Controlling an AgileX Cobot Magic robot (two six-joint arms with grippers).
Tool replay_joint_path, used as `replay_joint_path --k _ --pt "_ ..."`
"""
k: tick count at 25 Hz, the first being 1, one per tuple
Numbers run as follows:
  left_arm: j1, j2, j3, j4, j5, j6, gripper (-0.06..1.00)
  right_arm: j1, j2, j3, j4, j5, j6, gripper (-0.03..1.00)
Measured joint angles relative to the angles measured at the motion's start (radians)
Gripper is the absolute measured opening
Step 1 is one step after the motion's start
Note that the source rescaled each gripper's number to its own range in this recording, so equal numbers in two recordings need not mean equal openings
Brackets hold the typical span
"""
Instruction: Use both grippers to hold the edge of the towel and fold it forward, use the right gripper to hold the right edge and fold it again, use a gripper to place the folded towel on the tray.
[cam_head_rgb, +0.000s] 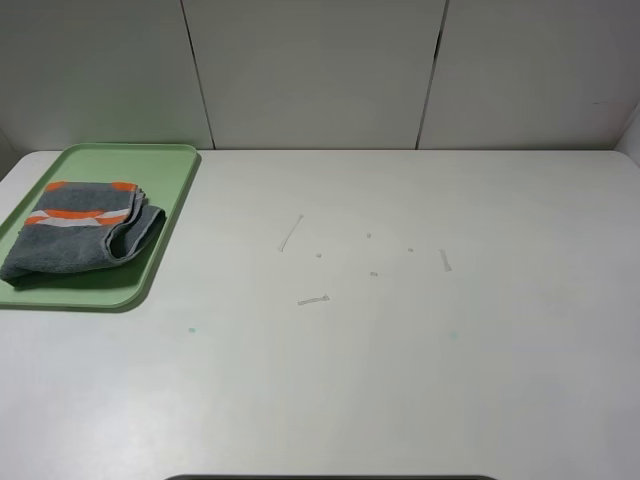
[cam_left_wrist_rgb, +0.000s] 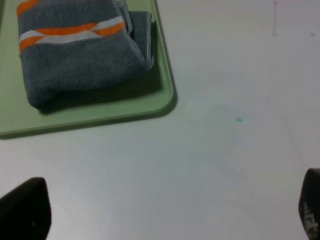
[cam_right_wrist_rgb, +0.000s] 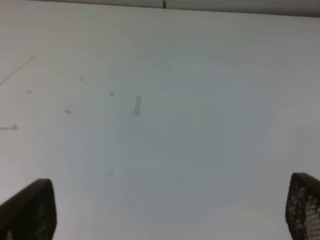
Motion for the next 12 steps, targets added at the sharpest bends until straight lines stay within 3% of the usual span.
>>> replay_joint_path --k 12 --pt "0.000 0.000 0.000 0.000 0.000 0.000 0.98 0.000 0.000 0.000 0.000 0.000 0.000 1.00"
